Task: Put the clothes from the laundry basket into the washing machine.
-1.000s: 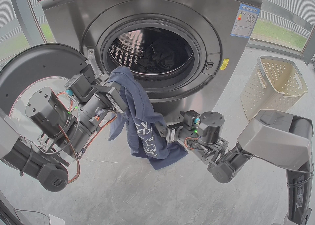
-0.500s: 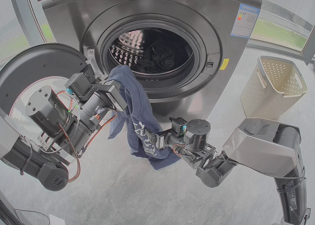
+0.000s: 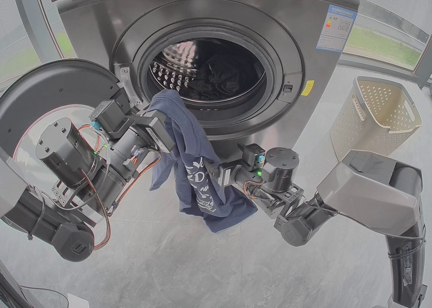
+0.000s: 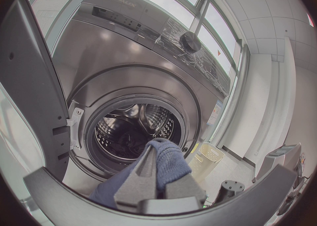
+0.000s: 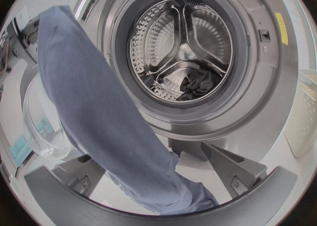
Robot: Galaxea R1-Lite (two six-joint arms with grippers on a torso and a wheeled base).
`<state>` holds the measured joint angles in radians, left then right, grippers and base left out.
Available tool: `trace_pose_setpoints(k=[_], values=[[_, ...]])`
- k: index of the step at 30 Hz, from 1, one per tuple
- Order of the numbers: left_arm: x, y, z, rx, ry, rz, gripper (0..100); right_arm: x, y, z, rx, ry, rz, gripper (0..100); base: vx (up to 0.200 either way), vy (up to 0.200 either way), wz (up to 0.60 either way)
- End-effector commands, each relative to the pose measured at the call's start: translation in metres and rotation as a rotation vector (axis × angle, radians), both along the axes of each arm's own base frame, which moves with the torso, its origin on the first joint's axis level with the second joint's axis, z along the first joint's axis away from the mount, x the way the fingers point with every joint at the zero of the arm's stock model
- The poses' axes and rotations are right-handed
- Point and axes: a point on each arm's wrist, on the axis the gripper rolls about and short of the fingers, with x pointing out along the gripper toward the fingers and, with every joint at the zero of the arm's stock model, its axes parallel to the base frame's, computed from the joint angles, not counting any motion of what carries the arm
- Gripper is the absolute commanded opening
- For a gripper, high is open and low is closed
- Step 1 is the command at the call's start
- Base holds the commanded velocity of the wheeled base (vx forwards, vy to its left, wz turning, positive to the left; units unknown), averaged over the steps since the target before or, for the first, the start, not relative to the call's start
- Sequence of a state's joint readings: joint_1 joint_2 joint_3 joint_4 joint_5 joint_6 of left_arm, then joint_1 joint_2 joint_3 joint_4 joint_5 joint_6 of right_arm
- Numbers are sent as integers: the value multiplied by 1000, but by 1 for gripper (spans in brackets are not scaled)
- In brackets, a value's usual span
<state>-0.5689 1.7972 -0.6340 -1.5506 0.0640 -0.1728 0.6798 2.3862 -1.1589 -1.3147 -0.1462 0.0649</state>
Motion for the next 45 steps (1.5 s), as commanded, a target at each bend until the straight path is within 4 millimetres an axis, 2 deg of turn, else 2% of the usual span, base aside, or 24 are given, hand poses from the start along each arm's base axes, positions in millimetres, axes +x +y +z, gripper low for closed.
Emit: trace_pose_setpoints(k=[1,3,10,17,19,26,29,40,45], values=[[0,0,0,-1,0,2,0,-3,-20,24,20,-27,-31,100,0,0,0],[0,0,0,-1,0,2,0,-6,-34,31,15,-25,-48,100,0,0,0],[0,0,0,0,1,0,0,3,-54,39,4,-44,-100,100,0,0,0],[0,0,-1,3,5,-1,0,8,-59,41,-11,-57,-113,100,0,0,0],[0,0,-2,5,5,-1,0,8,-56,42,-9,-63,-104,100,0,0,0],[-1,0,-1,4,4,-2,0,-10,-12,17,-33,-33,19,100,0,0,0],[-1,0,-1,3,3,-2,0,-11,0,16,-25,-43,42,100,0,0,0],[0,0,-2,4,6,-1,0,-28,23,15,-17,-46,105,100,0,0,0],[0,-1,-3,6,10,-2,0,-27,27,27,11,-77,104,100,0,0,0]])
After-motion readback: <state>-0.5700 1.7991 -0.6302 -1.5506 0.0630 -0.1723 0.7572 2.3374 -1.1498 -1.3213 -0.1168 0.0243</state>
